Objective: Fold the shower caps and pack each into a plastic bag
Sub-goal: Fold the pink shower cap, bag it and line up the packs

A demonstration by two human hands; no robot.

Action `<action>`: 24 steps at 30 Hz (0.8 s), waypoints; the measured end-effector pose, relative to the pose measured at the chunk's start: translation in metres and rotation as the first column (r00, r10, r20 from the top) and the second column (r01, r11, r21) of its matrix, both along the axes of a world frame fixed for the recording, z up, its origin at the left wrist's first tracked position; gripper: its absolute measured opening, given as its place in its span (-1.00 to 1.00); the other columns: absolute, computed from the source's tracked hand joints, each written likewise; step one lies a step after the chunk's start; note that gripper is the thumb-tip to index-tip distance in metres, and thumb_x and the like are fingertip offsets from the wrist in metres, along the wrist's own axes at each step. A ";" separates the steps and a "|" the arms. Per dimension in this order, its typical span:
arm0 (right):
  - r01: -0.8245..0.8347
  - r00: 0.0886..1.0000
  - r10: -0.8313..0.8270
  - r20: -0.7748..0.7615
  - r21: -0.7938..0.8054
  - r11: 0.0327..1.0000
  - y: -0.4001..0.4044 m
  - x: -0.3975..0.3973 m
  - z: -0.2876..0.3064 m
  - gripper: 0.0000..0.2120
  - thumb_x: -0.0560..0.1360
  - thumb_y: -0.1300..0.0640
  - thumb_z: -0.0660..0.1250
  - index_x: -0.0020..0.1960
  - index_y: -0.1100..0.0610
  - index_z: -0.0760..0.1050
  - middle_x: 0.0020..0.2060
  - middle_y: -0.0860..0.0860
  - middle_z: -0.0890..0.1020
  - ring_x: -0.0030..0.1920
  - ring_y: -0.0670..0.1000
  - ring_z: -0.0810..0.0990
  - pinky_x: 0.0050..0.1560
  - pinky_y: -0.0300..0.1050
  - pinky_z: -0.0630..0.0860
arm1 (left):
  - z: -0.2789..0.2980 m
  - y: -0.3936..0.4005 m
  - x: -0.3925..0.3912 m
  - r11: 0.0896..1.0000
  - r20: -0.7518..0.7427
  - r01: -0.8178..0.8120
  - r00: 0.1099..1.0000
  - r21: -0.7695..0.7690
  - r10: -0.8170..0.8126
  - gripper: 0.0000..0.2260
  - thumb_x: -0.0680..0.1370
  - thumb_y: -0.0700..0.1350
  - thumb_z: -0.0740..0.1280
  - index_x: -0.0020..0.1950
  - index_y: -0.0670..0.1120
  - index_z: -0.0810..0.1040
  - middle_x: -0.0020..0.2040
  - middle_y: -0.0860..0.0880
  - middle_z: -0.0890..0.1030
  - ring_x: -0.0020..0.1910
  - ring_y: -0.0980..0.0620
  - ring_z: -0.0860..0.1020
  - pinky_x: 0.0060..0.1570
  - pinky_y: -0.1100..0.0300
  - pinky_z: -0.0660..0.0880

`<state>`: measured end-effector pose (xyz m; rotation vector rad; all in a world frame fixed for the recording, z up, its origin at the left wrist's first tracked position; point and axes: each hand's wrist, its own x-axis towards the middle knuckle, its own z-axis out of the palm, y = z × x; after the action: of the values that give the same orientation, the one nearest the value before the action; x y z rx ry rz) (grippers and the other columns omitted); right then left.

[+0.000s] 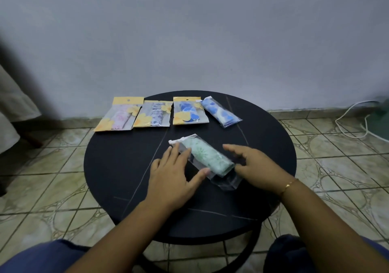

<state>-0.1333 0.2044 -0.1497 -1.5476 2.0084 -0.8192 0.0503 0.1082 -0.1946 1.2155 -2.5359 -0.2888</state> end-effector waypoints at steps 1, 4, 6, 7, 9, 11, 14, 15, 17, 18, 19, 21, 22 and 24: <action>-0.056 0.997 0.055 0.047 0.013 0.998 0.001 0.002 -0.001 -0.45 0.46 0.32 0.26 0.34 -0.14 0.38 0.18 -0.25 0.51 0.08 -0.31 0.51 0.15 -0.34 0.43 | 0.000 0.002 -0.001 1.000 -0.003 0.017 1.000 0.013 -0.017 -0.13 0.28 0.55 -0.20 0.51 0.17 0.08 0.56 0.09 -0.05 0.52 0.10 -0.06 0.40 0.06 -0.02; -0.126 0.992 0.126 0.012 0.006 0.992 -0.002 0.008 -0.007 -0.45 0.45 0.24 0.34 0.31 -0.23 0.37 0.07 -0.29 0.51 0.08 -0.29 0.52 0.15 -0.34 0.43 | 0.000 0.004 -0.005 0.995 0.039 0.080 0.996 0.051 -0.082 -0.08 0.23 0.57 -0.07 0.52 0.18 0.02 0.56 0.13 -0.11 0.51 0.14 -0.13 0.42 0.08 -0.07; -0.115 0.988 0.117 -0.097 0.027 0.993 -0.005 0.010 -0.011 -0.44 0.44 0.17 0.38 0.37 -0.16 0.34 0.11 -0.19 0.45 0.11 -0.20 0.47 0.17 -0.34 0.37 | 0.001 0.002 -0.006 0.988 0.080 0.125 0.988 0.086 -0.132 -0.13 0.31 0.51 0.08 0.53 0.18 -0.03 0.56 0.13 -0.10 0.51 0.14 -0.16 0.42 0.08 -0.11; -0.114 0.983 0.117 -0.140 0.028 0.993 -0.006 0.010 -0.014 -0.44 0.44 0.13 0.40 0.37 -0.16 0.34 0.10 -0.16 0.42 0.09 -0.18 0.45 0.16 -0.34 0.35 | 0.002 0.001 -0.006 0.984 0.089 0.142 0.984 0.111 -0.152 -0.16 0.36 0.46 0.15 0.53 0.18 -0.06 0.56 0.12 -0.11 0.51 0.14 -0.17 0.42 0.08 -0.12; -0.120 0.974 0.119 -0.191 0.005 0.993 -0.009 0.011 -0.020 -0.47 0.43 0.06 0.41 0.35 -0.17 0.37 0.07 -0.18 0.38 0.08 -0.17 0.44 0.15 -0.32 0.36 | 0.003 -0.004 -0.004 0.973 0.090 0.177 0.977 0.152 -0.192 -0.18 0.42 0.35 0.23 0.52 0.20 -0.16 0.56 0.12 -0.13 0.52 0.12 -0.17 0.43 0.07 -0.14; -0.139 0.962 0.128 -0.240 -0.030 0.990 -0.010 0.015 -0.024 -0.53 0.44 0.03 0.41 0.32 -0.17 0.41 0.09 -0.20 0.37 0.12 -0.17 0.42 0.18 -0.28 0.37 | 0.002 -0.008 -0.002 0.959 0.096 0.218 0.967 0.183 -0.238 -0.16 0.43 0.32 0.25 0.49 0.25 -0.26 0.56 0.11 -0.16 0.52 0.11 -0.19 0.43 0.07 -0.15; -0.152 0.946 0.125 -0.299 -0.066 0.986 -0.013 0.021 -0.031 -0.57 0.46 0.02 0.38 0.31 -0.14 0.44 0.19 -0.17 0.38 0.18 -0.15 0.40 0.21 -0.23 0.38 | 0.000 -0.011 -0.001 0.943 0.103 0.253 0.954 0.217 -0.280 -0.18 0.45 0.30 0.24 0.47 0.28 -0.28 0.55 0.10 -0.20 0.51 0.10 -0.22 0.43 0.09 -0.17; -0.144 0.947 0.114 -0.300 -0.079 0.986 -0.014 0.023 -0.033 -0.57 0.46 0.03 0.37 0.31 -0.13 0.44 0.19 -0.17 0.39 0.17 -0.14 0.42 0.19 -0.21 0.39 | 0.000 -0.012 -0.001 0.943 0.112 0.257 0.952 0.213 -0.285 -0.19 0.46 0.30 0.24 0.47 0.28 -0.28 0.55 0.09 -0.21 0.51 0.10 -0.23 0.42 0.09 -0.17; -0.121 0.948 0.081 -0.308 -0.113 0.986 -0.015 0.025 -0.035 -0.59 0.45 0.02 0.38 0.29 -0.13 0.45 0.17 -0.17 0.41 0.12 -0.13 0.45 0.13 -0.21 0.40 | 0.000 -0.013 0.000 0.946 0.138 0.264 0.946 0.190 -0.292 -0.21 0.46 0.31 0.22 0.47 0.29 -0.28 0.55 0.08 -0.22 0.51 0.09 -0.24 0.43 0.07 -0.18; -0.112 0.942 0.064 -0.329 -0.128 0.985 -0.016 0.026 -0.036 -0.60 0.44 0.01 0.38 0.27 -0.14 0.46 0.15 -0.17 0.43 0.09 -0.13 0.46 0.09 -0.21 0.40 | 0.001 -0.014 0.000 0.947 0.153 0.270 0.943 0.177 -0.297 -0.22 0.46 0.32 0.20 0.47 0.29 -0.28 0.55 0.07 -0.22 0.51 0.08 -0.24 0.43 0.06 -0.18; -0.106 0.934 0.049 -0.355 -0.142 0.984 -0.017 0.026 -0.036 -0.60 0.43 0.00 0.39 0.25 -0.13 0.47 0.14 -0.16 0.44 0.06 -0.13 0.47 0.06 -0.22 0.39 | 0.001 -0.015 0.000 0.947 0.169 0.276 0.938 0.166 -0.303 -0.22 0.46 0.34 0.18 0.47 0.30 -0.28 0.55 0.06 -0.23 0.51 0.08 -0.25 0.43 0.05 -0.18; -0.097 0.923 0.030 -0.384 -0.157 0.983 -0.018 0.027 -0.036 -0.62 0.43 -0.02 0.39 0.24 -0.12 0.47 0.12 -0.14 0.46 0.03 -0.11 0.48 0.01 -0.23 0.37 | 0.001 -0.016 0.001 0.949 0.197 0.280 0.932 0.148 -0.306 -0.23 0.41 0.38 0.11 0.46 0.31 -0.29 0.55 0.06 -0.25 0.51 0.08 -0.26 0.43 0.05 -0.19; -0.098 0.921 0.030 -0.388 -0.156 0.983 -0.019 0.027 -0.036 -0.62 0.43 -0.02 0.39 0.23 -0.12 0.47 0.12 -0.14 0.46 0.04 -0.11 0.48 0.01 -0.24 0.37 | 0.001 -0.017 0.002 0.950 0.205 0.278 0.930 0.144 -0.304 -0.23 0.40 0.39 0.09 0.45 0.31 -0.29 0.55 0.06 -0.26 0.50 0.08 -0.27 0.43 0.06 -0.19; -0.109 0.931 0.053 -0.361 -0.137 0.985 -0.020 0.027 -0.035 -0.61 0.43 -0.02 0.39 0.24 -0.13 0.47 0.12 -0.16 0.45 0.05 -0.13 0.47 0.06 -0.24 0.39 | 0.000 -0.019 0.006 0.950 0.200 0.274 0.932 0.152 -0.301 -0.23 0.40 0.43 0.11 0.45 0.32 -0.28 0.54 0.08 -0.28 0.49 0.11 -0.29 0.43 0.07 -0.21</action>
<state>-0.1061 0.1848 -0.1850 -1.9752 2.1514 -0.7151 0.0560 0.0892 -0.1944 0.9571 -2.9339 -0.4010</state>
